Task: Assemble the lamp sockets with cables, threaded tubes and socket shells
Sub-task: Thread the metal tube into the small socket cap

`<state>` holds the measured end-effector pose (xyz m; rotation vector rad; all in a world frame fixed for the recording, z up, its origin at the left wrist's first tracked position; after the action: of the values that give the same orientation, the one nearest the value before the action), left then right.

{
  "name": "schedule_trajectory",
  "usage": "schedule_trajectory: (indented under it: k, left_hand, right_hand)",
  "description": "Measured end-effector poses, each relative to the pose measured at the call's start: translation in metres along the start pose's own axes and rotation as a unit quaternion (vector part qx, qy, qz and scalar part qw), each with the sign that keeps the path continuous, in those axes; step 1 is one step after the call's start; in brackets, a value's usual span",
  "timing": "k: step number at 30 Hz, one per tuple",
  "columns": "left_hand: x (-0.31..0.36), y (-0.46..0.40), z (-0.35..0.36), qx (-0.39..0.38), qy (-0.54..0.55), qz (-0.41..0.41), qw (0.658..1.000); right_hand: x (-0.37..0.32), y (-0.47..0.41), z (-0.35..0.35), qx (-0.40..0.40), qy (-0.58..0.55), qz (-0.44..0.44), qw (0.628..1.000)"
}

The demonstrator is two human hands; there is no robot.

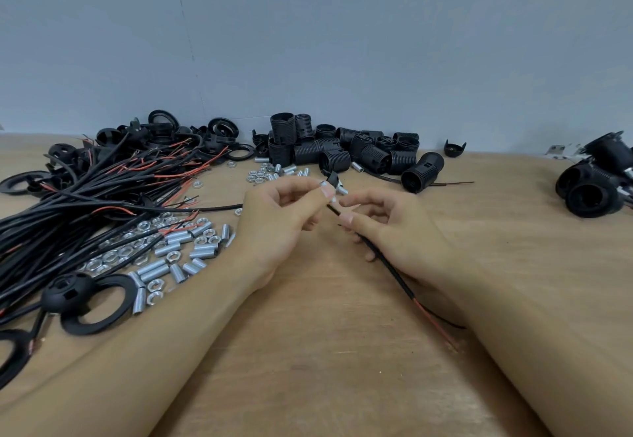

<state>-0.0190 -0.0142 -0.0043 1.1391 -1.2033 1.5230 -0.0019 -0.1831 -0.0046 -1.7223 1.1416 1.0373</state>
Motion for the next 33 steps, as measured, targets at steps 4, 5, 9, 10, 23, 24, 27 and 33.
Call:
schedule_trajectory:
  k: [4, 5, 9, 10, 23, 24, 27, 33]
  left_hand:
    - [-0.002, 0.003, 0.003, -0.06, -0.036, -0.011, 0.998]
    - [-0.002, 0.003, 0.003, -0.059, -0.029, -0.015, 0.998]
    - [-0.003, 0.001, 0.003, -0.034, -0.001, -0.03, 0.999]
    - [-0.004, 0.001, 0.003, -0.035, -0.005, -0.029, 0.999]
    - [-0.003, -0.001, -0.012, -0.035, -0.407, 0.134, 0.903]
    - [-0.001, -0.003, -0.016, -0.027, -0.452, 0.132, 0.882]
    - [0.006, -0.01, -0.029, 0.027, -0.563, 0.135, 0.815]
    - [0.011, -0.022, -0.049, 0.083, -0.606, 0.08, 0.787]
  right_hand:
    - [-0.005, 0.002, 0.005, -0.011, 0.056, -0.096, 0.994]
    - [-0.006, 0.003, 0.004, -0.011, 0.053, -0.106, 0.993]
    - [-0.009, 0.005, 0.002, -0.007, 0.058, -0.147, 0.987]
    - [-0.009, 0.006, 0.002, -0.01, 0.073, -0.156, 0.985]
    - [0.007, -0.005, -0.006, 0.07, 0.004, -0.033, 0.997]
    - [0.007, -0.006, -0.007, 0.072, 0.001, -0.031, 0.997]
    - [0.007, -0.006, -0.007, 0.065, 0.006, -0.031, 0.997]
    - [0.003, -0.006, -0.005, 0.069, 0.068, -0.04, 0.995]
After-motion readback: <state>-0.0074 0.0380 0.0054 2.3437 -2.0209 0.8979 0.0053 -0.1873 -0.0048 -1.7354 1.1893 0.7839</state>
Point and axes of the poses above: each hand's wrist, its own y-axis away from the middle knuckle, its own z-axis out of the palm, x = y × z, the point moved 1 cm from there along -y, towards the middle knuckle, and after that the axes turned 3 degrees about y, right-handed, at the moved point
